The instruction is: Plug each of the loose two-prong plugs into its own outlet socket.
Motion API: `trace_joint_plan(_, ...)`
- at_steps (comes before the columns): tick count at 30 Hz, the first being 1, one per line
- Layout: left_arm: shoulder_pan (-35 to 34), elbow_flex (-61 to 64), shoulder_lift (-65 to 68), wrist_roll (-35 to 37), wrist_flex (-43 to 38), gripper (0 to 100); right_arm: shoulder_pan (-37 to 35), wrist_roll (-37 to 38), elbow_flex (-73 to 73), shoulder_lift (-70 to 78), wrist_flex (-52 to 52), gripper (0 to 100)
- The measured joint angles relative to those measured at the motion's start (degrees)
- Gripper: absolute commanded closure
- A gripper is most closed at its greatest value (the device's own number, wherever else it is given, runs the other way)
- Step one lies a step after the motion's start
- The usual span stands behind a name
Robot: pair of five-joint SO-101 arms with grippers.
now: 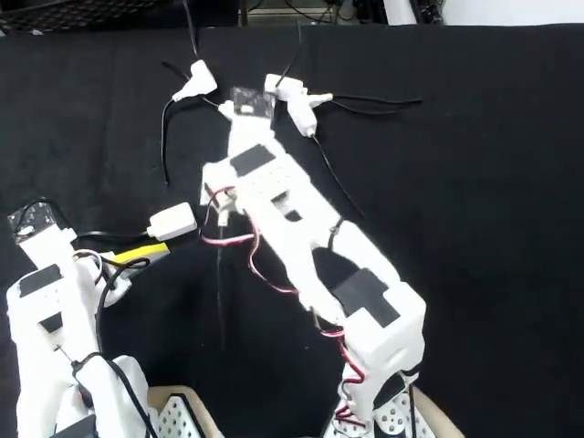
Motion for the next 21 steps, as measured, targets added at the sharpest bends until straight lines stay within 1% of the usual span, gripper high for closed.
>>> trace_joint_plan(4,0.1,1.2,0.0,0.0,0.0,39,0.0,6.7,-9.1,0.0,8.5,98.4)
trace_joint_plan(6,1.5,1.3,0.0,0.0,0.0,39,0.0,9.2,-13.7,0.0,12.7,98.4)
trace_joint_plan(13,13.3,3.0,0.0,0.0,-0.4,39,-0.7,15.1,-28.9,0.0,21.5,98.5)
trace_joint_plan(17,17.4,2.8,0.0,0.8,-6.1,39,-4.3,17.0,-37.7,0.0,27.9,98.5)
trace_joint_plan(21,18.1,2.8,0.0,3.9,-15.6,39,-6.7,17.3,-44.3,0.0,32.5,98.5)
